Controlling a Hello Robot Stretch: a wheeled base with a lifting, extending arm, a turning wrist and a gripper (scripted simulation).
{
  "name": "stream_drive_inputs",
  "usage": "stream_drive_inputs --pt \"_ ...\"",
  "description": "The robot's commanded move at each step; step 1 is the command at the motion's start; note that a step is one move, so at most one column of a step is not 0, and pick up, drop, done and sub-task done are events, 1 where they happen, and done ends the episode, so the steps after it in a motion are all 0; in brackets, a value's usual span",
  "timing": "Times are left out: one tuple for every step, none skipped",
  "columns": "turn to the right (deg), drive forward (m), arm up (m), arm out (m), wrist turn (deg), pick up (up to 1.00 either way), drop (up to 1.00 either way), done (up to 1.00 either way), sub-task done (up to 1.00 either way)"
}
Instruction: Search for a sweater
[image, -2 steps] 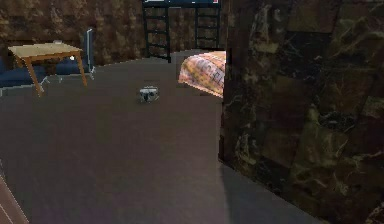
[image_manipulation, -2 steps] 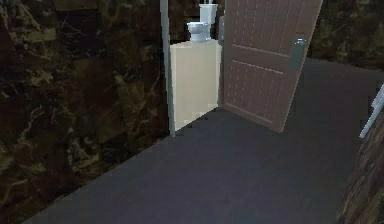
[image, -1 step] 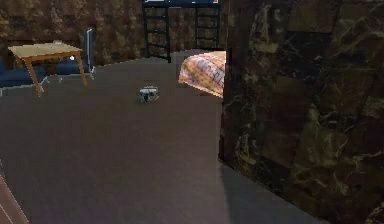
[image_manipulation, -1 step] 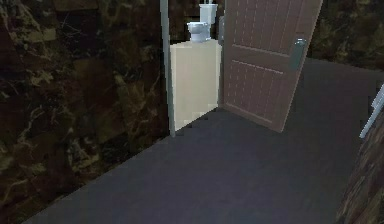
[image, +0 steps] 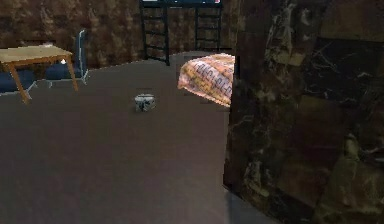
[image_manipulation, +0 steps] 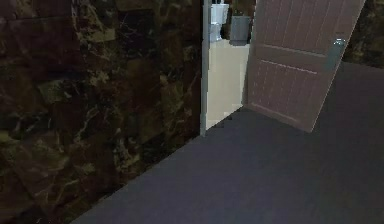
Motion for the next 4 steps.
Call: stream_drive_inputs --pt "45.0 0.00 0.00 0.00 0.0 0.00 0.00 0.00 0.00" --pt "36.0 0.00 0.00 0.00 0.0 0.00 0.00 0.00 0.00" --pt "0.0 0.30 0.00 0.00 0.0 0.00 0.00 0.00 0.00" --pt "42.0 0.00 0.00 0.00 0.0 0.00 0.00 0.00 0.00"
